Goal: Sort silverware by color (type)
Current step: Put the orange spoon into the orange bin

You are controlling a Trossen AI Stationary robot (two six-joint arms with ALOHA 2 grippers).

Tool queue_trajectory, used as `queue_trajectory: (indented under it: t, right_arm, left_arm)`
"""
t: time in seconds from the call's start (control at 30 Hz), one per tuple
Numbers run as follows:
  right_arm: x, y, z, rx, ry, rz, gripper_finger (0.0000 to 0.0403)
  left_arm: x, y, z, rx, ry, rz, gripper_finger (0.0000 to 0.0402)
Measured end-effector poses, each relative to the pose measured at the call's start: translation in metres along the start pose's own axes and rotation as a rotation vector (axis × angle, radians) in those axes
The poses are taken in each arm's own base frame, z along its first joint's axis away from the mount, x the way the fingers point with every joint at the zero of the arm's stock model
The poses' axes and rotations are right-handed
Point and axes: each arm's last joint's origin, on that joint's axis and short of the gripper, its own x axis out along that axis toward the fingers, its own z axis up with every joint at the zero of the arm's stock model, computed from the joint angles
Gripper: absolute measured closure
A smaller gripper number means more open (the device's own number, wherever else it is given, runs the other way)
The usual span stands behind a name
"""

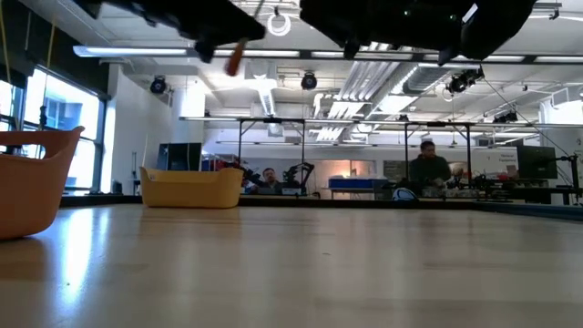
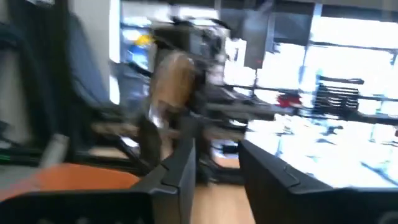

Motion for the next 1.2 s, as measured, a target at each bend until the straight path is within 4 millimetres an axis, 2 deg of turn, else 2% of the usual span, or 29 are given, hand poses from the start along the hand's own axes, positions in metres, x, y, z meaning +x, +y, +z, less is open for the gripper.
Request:
queue_trajectory:
  t: [0.1,0.17,0.4,0.53,0.63,0.73,0.87,0.97,1.1,1.2]
  right_arm:
    - [-0.006,-0.006,-0.001,-0.074,0.111,-0.086,0.0288]
    - [-0.011,-0.011,-0.001,-0.101,0.181,-0.142,0.03]
    - [-0.02,-0.02,-0.01,-0.102,0.341,-0.166,0.0395]
    - [-0.021,-0.021,-0.018,-0.062,0.388,-0.172,0.0389]
    - [-0.02,-0.021,-0.017,-0.047,0.376,-0.174,0.04]
    - [-0.019,-0.017,-0.017,-0.031,0.379,-0.163,0.0399]
    - [-0.019,-0.009,-0.019,-0.02,0.398,-0.136,0.0402]
    - [-0.019,-0.003,-0.02,-0.02,0.418,-0.119,0.0402]
    - [-0.019,0.006,-0.022,-0.036,0.452,-0.149,0.0402]
    - [-0.019,0.011,-0.023,-0.04,0.466,-0.143,0.0402]
  left_arm:
    - [-0.023,-0.008,-0.001,-0.056,0.087,0.021,0.04]
    - [-0.035,-0.015,-0.002,-0.092,0.177,0.039,0.04]
    - [-0.066,-0.061,0.008,-0.186,0.371,-0.017,0.04]
    - [-0.078,-0.089,0.015,-0.286,0.448,-0.047,0.04]
    - [-0.086,-0.108,0.012,-0.349,0.524,-0.036,0.04]
    - [-0.092,-0.126,0.003,-0.427,0.612,-0.02,0.04]
    - [-0.101,-0.151,-0.02,-0.535,0.772,-0.002,0.0401]
    - [-0.105,-0.167,-0.036,-0.606,0.82,0.046,0.0401]
    - [-0.101,-0.177,-0.057,-0.703,0.822,0.186,0.0401]
    - [-0.098,-0.179,-0.066,-0.772,0.825,0.264,0.0401]
